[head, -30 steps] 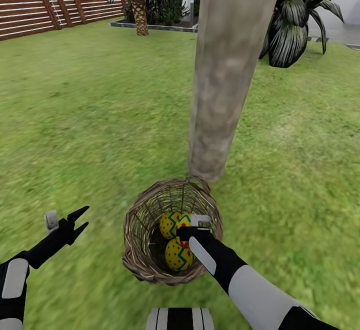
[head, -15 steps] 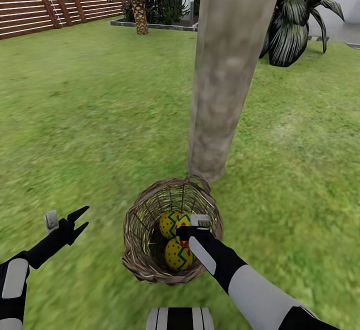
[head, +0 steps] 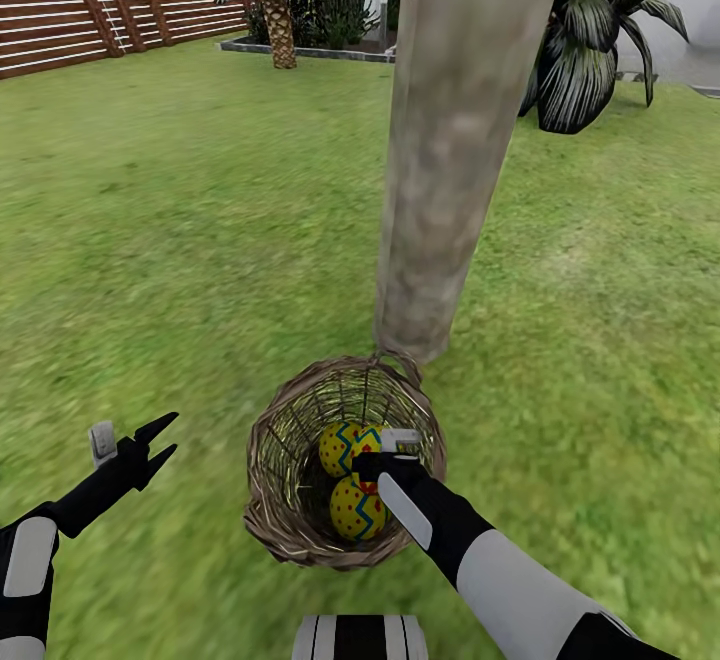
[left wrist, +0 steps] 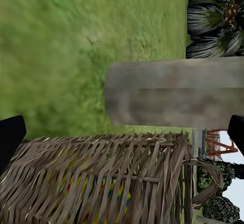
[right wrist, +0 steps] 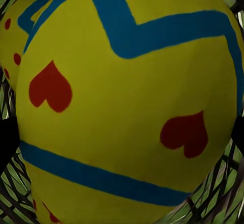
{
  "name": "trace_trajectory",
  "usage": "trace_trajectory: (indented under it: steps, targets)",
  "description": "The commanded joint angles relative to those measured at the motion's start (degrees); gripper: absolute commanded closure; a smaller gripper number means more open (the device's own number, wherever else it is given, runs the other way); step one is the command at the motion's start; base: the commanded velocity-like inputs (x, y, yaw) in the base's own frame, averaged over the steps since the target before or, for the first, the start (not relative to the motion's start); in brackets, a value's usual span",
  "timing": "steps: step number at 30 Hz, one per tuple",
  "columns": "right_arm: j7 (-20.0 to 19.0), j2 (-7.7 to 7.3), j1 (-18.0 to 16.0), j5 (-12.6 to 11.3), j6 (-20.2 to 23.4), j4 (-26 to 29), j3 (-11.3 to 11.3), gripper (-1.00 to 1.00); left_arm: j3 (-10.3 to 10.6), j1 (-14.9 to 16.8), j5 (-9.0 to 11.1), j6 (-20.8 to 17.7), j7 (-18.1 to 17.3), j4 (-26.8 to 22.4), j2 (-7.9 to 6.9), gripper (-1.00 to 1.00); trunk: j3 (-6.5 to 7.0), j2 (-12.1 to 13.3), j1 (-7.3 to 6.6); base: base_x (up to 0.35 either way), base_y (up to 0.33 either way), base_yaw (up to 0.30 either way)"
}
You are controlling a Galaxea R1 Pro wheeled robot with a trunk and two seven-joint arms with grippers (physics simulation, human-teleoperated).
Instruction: Take the three Easter eggs out of the wicker basket on the lawn in the garden, then place them on the lawn next to a single tree (choose any tree) so that all three eggs are next to the same tree and none are left in the basket.
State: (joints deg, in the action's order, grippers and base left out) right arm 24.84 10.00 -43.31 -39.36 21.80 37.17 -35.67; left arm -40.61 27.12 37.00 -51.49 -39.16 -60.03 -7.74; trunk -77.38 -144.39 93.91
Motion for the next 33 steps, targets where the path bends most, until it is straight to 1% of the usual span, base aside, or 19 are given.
trace_trajectory:
  steps: [1,4,6,7,19,33]
  targets:
    - [0.5,0.0,0.0,-0.7,0.2,-0.8,-0.2,1.0,-0.1,0.0,-0.1,-0.3,-0.2,0.0,0.01,-1.0,-0.04,0.0,0.0,0.0,0.0,0.0]
    - [0.5,0.0,0.0,-0.7,0.2,-0.9,-0.2,1.0,-0.1,0.0,-0.1,-0.3,-0.2,0.0,0.01,-1.0,-0.71,0.0,0.08,0.0,0.0,0.0]
    - [0.5,0.0,0.0,-0.7,0.2,-0.9,-0.2,1.0,-0.1,0.0,-0.1,-0.3,-0.2,0.0,0.01,-1.0,-0.71,0.0,0.08,0.0,0.0,0.0]
    - [0.5,0.0,0.0,-0.7,0.2,-0.9,-0.2,1.0,-0.1,0.0,-0.1,-0.3,-0.2,0.0,0.01,-1.0,-0.93,-0.1,0.1,0.0,0.0,0.0]
    - [0.5,0.0,0.0,-0.7,0.2,-0.9,-0.2,1.0,-0.1,0.0,-0.1,-0.3,-0.2,0.0,0.01,-1.0,-0.93,-0.1,0.1,0.0,0.0,0.0]
    - [0.5,0.0,0.0,-0.6,0.2,-0.4,-0.2,1.0,-0.1,0.0,-0.1,-0.3,-0.2,0.0,0.01,-1.0,2.17,0.1,-0.26,0.0,0.0,0.0]
